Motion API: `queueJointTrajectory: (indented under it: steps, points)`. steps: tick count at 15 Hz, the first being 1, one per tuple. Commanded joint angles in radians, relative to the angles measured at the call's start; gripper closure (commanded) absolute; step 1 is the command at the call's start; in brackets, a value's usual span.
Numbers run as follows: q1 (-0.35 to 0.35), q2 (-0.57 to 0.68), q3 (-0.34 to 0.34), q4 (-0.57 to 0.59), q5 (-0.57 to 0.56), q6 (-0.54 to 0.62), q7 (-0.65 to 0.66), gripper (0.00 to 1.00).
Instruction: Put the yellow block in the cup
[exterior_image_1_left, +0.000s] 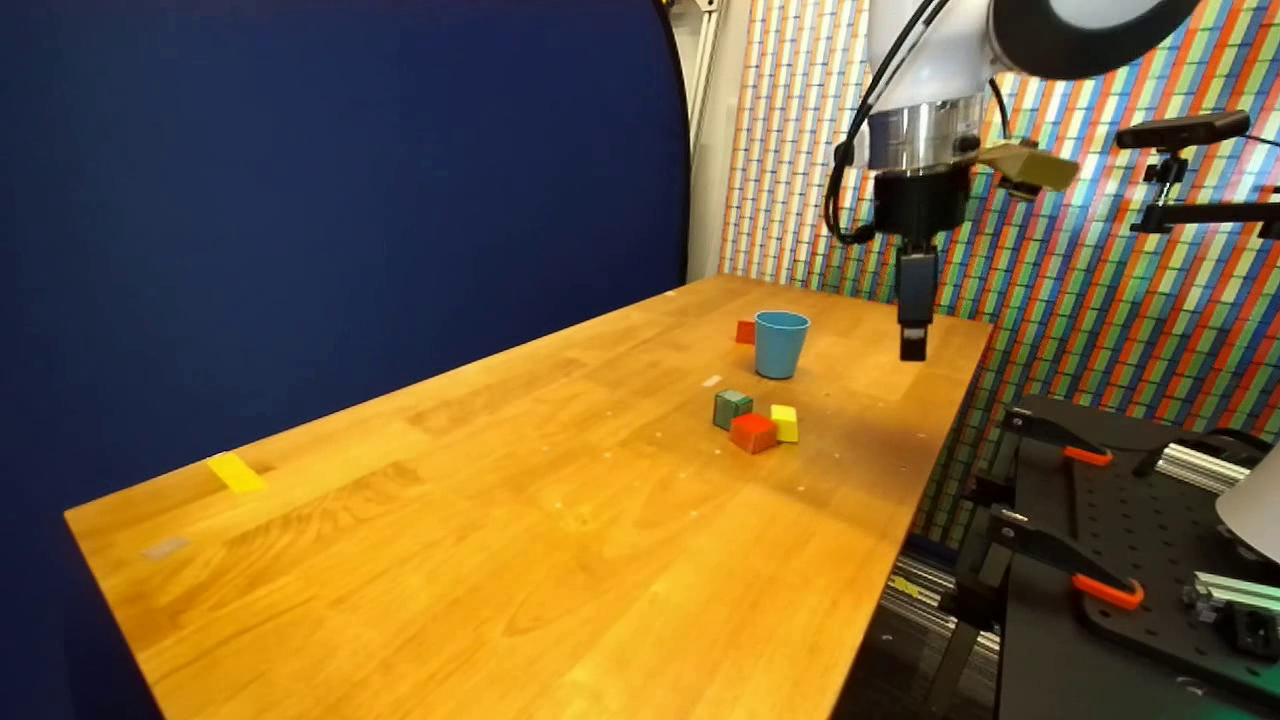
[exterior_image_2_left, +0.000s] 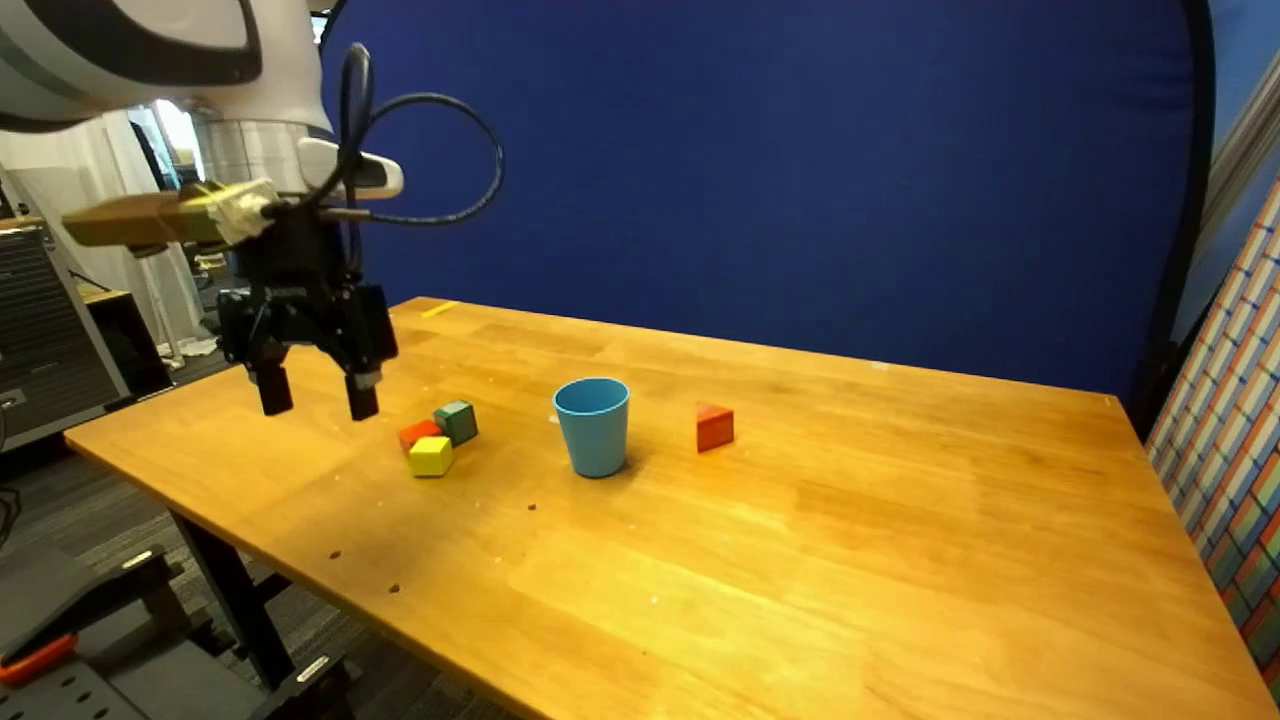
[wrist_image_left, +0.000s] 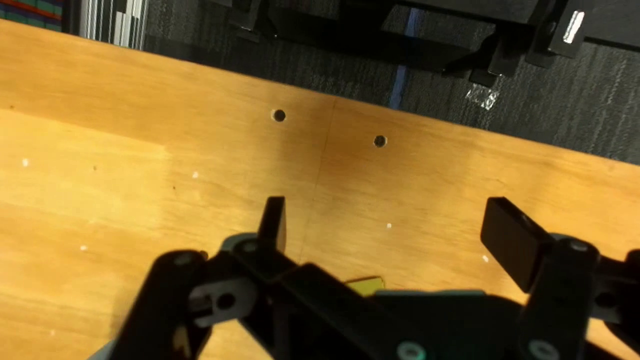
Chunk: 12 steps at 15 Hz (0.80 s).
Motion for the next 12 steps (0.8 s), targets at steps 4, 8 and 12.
queueJointTrajectory:
  steps: [4, 8, 12]
  points:
    - [-0.020, 0.320, -0.024, 0.070, 0.025, 0.224, -0.092, 0.00]
    - [-0.008, 0.488, -0.019, 0.173, -0.024, 0.283, -0.068, 0.00]
    - [0.014, 0.604, -0.034, 0.286, -0.068, 0.276, -0.054, 0.00]
